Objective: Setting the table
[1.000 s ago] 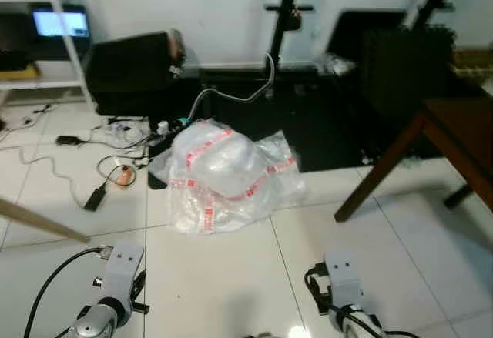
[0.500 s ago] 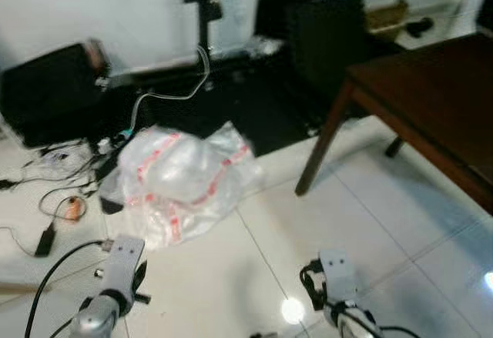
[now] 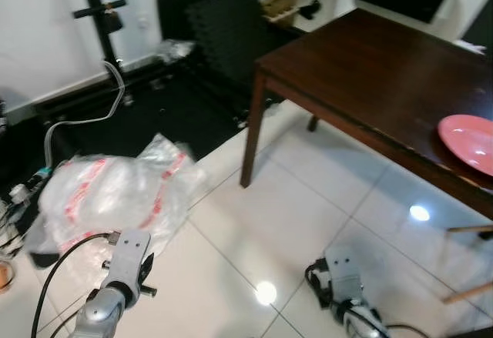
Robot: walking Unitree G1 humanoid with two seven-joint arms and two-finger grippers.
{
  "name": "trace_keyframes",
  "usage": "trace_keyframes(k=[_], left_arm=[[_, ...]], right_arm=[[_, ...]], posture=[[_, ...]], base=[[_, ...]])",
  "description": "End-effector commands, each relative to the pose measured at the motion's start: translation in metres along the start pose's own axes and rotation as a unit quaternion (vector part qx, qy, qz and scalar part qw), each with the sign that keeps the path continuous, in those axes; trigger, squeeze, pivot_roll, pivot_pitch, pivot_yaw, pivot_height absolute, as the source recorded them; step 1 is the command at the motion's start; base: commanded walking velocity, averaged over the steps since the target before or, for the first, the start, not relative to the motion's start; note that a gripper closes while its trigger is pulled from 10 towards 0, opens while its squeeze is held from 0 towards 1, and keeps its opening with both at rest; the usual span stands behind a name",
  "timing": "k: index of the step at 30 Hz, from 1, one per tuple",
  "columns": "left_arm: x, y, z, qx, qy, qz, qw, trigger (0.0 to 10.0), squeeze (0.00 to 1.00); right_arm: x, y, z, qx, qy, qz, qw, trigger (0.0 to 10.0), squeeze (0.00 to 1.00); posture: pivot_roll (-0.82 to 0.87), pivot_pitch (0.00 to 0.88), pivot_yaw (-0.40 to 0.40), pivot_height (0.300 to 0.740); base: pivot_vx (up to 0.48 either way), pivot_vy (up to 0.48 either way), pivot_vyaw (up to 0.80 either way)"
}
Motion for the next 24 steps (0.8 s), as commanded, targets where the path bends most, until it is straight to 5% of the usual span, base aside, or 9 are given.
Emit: trace_keyframes(k=[1,11,19,20,21,24], left_arm=[[-0.003,-0.009,-0.003,0.016,-0.003,-0.002,1.000,10.0,0.00],[0.000,0.019,0.003,-0.019,0.003,-0.015,1.000,10.0,0.00],[0.002,0.132,0.003,-0.181,-0.009,-0.038,0.983,10.0,0.00],[0.003,0.157,0.000,-0.215,-0.013,-0.043,0.976,10.0,0.00],[0.003,0.157,0.000,-0.215,-0.013,-0.043,0.976,10.0,0.00],[0.008,0.215,-0.012,-0.289,-0.017,-0.053,0.956,10.0,0.00]], right_arm=[[0.003,-0.013,-0.005,0.019,0.002,0.007,1.000,10.0,0.00],[-0.003,0.011,0.000,-0.025,-0.009,0.005,1.000,10.0,0.00],[-0.027,0.113,0.007,-0.180,-0.048,0.053,0.981,10.0,0.00],[-0.032,0.137,0.004,-0.213,-0.053,0.062,0.974,10.0,0.00],[-0.032,0.137,0.004,-0.213,-0.053,0.062,0.974,10.0,0.00],[-0.038,0.195,-0.009,-0.294,-0.056,0.084,0.950,10.0,0.00]], posture=[[-0.03,0.051,0.045,0.740],[-0.03,0.055,0.046,0.740],[-0.04,0.060,0.057,0.740],[-0.04,0.060,0.059,0.740],[-0.04,0.060,0.059,0.740],[-0.05,0.059,0.061,0.740]], base=[[0.000,0.000,-0.80],[0.000,0.000,-0.80],[0.000,0.000,-0.80],[0.000,0.000,-0.80],[0.000,0.000,-0.80],[0.000,0.000,-0.80]])
Point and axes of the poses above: a point about 5 cm out from each wrist's last joint towards the gripper, its own z axis pointing out of the wrist towards the gripper, its own y axis along the axis of the wrist's last joint, x = y × z, the point moved 4 cm from there along z, pointing out of the wrist towards the gripper, and after that the axes turned 4 degrees about z, right-handed, at the moved point
